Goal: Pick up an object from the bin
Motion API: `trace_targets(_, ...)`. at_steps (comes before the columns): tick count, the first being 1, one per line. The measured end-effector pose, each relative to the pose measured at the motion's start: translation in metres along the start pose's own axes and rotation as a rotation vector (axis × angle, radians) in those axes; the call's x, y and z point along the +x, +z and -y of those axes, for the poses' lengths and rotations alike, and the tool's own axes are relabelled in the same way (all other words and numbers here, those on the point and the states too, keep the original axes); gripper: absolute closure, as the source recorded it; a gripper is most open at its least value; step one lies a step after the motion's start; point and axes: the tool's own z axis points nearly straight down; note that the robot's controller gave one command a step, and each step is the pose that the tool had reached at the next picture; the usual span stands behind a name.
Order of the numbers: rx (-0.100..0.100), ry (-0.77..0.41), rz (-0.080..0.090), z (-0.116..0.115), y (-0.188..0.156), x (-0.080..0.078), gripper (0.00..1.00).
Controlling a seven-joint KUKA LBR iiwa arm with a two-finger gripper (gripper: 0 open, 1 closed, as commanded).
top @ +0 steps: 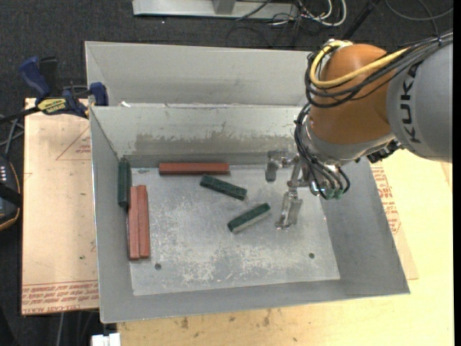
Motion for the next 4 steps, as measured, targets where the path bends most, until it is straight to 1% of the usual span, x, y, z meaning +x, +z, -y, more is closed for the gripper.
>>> trace_targets(1,0.0,0.0,0.008,0.0,-0.004,-0.002,0.0)
trace_targets(2,0.0,-0.093,0.012,-0.005,0.048,-0.012,0.0)
trace_targets(3,0.001,-0.309,0.007,-0.01,0.071,-0.024,0.0)
trace_targets(4,0.0,-0.142,0.007,-0.011,0.098,-0.026,0.0)
